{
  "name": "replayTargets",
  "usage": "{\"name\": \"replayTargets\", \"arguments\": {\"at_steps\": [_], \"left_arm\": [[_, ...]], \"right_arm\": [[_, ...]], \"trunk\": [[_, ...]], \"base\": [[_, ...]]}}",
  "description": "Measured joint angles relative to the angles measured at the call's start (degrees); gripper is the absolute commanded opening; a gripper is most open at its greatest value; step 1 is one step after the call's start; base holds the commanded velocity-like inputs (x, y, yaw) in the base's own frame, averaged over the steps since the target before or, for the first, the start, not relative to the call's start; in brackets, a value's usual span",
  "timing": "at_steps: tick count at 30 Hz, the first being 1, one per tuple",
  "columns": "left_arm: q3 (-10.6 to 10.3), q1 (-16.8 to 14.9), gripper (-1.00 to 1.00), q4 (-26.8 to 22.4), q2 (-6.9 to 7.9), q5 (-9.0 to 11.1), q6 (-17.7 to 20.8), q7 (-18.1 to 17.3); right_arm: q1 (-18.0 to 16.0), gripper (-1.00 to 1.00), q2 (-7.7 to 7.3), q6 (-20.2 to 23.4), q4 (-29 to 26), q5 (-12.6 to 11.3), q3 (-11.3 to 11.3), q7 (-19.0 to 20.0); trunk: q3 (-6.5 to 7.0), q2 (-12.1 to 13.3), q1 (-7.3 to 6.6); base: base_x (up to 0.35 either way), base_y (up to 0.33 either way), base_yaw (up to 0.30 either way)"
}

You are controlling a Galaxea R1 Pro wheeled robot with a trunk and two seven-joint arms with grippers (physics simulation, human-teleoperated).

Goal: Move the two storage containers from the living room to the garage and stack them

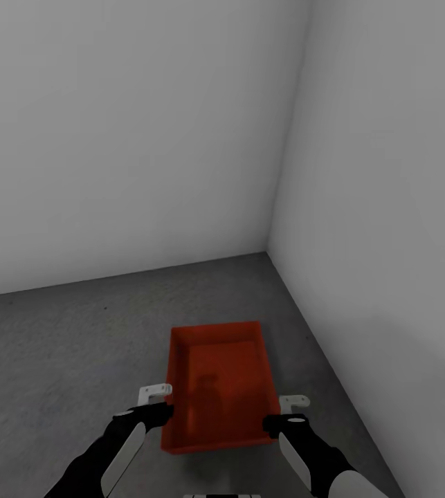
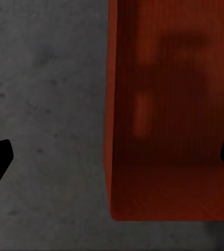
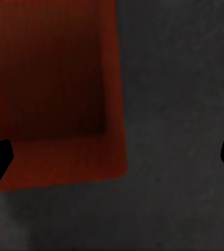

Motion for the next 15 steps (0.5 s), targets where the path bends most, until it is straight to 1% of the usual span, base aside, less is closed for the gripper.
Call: {"name": "replayTargets", "arguments": {"at_steps": [15], "left_arm": [[0.0, 0.0, 1.0, 0.0, 0.0, 0.0, 0.0, 0.0]], "right_arm": [[0.0, 1.0, 0.0, 0.0, 0.0, 0.0, 0.0, 0.0]], "trunk": [[1.31, 0.0, 0.0]], "base": [[0.0, 0.0, 0.0]]}}
